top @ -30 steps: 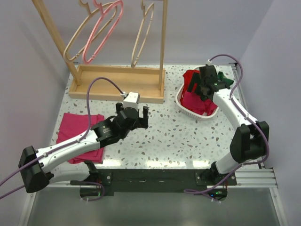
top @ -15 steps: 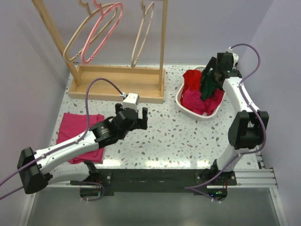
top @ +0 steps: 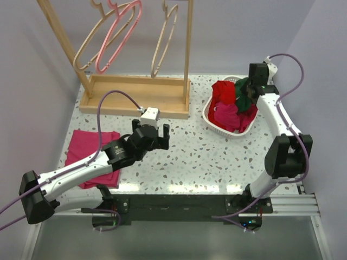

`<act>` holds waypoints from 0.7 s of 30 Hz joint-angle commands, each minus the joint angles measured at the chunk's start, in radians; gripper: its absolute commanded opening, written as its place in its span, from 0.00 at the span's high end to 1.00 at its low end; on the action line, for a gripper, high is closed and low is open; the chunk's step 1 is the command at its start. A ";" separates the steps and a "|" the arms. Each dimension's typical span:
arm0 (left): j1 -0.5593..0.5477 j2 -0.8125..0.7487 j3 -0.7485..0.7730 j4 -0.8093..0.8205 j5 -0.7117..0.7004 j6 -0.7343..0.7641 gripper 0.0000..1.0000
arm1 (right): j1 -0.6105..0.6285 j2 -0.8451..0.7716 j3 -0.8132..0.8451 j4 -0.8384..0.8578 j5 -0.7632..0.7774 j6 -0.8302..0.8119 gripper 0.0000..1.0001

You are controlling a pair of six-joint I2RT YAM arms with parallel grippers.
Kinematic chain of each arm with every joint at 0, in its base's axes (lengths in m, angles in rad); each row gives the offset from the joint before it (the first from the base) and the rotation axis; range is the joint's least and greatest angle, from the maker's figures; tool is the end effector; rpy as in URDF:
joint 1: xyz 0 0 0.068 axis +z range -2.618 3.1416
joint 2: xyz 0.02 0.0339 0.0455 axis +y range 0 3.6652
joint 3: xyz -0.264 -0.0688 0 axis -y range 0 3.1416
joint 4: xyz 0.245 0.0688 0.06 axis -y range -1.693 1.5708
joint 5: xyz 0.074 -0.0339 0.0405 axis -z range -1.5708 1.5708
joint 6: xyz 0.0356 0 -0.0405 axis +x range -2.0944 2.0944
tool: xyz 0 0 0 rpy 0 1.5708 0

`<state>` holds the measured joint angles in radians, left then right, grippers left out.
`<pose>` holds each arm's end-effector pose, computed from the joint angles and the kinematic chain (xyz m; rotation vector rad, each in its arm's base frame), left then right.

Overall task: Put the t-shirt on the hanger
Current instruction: Pick up the T-shirt and place it in the bin.

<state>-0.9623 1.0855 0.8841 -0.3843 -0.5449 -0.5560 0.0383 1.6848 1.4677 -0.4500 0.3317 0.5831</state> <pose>0.1500 -0.1830 0.2991 0.1130 2.0780 -0.3431 0.3869 0.0032 0.3150 0.7601 2.0600 -0.0241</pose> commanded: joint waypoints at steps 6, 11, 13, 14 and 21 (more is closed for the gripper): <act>0.005 -0.021 0.046 0.028 0.010 0.010 0.00 | 0.003 -0.168 0.172 -0.024 0.090 -0.028 1.00; 0.005 -0.015 0.047 0.045 0.029 0.014 0.00 | 0.021 -0.117 0.354 -0.082 0.116 -0.069 1.00; 0.005 -0.012 0.049 0.050 0.037 0.018 0.00 | 0.032 -0.079 0.419 -0.079 0.142 -0.095 1.00; 0.005 -0.012 0.050 0.053 0.045 0.018 0.00 | 0.034 -0.064 0.436 -0.063 0.142 -0.104 1.00; 0.005 -0.032 0.053 0.056 0.054 0.022 0.00 | 0.037 0.076 0.751 -0.076 0.145 -0.157 1.00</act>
<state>-0.9623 1.0843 0.8959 -0.3676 -0.4995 -0.5560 0.0711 1.7432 2.0392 -0.5869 0.4385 0.4778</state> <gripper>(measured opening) 0.996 0.056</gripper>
